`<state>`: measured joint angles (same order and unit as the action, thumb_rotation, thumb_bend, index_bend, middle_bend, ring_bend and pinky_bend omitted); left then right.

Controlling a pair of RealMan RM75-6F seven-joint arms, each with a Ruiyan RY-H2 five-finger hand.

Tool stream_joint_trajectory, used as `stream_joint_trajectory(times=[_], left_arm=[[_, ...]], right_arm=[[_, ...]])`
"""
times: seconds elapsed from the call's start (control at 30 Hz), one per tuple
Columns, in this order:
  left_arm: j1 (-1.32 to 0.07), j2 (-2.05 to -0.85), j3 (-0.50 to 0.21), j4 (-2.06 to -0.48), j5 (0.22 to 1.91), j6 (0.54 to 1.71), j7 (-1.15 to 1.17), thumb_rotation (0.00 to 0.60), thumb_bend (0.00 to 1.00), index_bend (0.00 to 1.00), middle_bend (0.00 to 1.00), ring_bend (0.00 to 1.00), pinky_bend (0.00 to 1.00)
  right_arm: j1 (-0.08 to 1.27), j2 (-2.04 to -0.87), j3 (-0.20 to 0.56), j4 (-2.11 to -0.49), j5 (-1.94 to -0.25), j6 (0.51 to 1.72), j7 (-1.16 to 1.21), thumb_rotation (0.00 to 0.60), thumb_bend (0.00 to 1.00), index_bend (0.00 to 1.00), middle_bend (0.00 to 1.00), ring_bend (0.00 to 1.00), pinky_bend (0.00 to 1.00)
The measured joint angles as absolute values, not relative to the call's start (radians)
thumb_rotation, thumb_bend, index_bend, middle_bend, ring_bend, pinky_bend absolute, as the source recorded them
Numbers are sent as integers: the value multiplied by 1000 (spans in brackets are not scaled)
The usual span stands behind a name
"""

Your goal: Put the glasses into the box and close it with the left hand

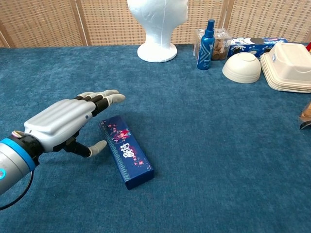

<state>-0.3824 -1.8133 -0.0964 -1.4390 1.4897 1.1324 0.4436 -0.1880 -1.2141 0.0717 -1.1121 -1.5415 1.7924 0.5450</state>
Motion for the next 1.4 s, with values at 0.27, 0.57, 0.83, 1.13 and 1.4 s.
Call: stream_joint_trajectory(times=[0.27, 0.57, 0.83, 1.13, 1.4], left_arm=[[-385, -1724, -70, -1496, 1501, 1141, 418, 600, 360, 30, 6, 0, 0], [-321, -1524, 3, -1611, 1538, 1238, 325, 600, 361, 42, 18, 0, 0], [-198, -1340, 66, -1651, 1590, 1437, 212, 600, 360, 48, 21, 0, 0], [-96, -1234, 88, -1616, 1584, 1563, 89, 600, 360, 78, 42, 0, 7], [-22, -1194, 82, -1580, 1529, 1619, 15, 600, 360, 85, 45, 0, 0]], right_arm=[[-182, -1200, 74, -1149, -1550, 1796, 514, 596, 379, 47, 165, 115, 314], [-149, -1185, 75, -1216, -1574, 1773, 431, 596, 378, 54, 165, 113, 314], [-85, -1185, 82, -1308, -1583, 1690, 273, 592, 380, 76, 165, 88, 268], [-44, -1193, 108, -1399, -1522, 1619, 49, 592, 379, 107, 165, 54, 224], [-21, -1195, 124, -1447, -1490, 1592, -52, 595, 379, 147, 164, 52, 214]])
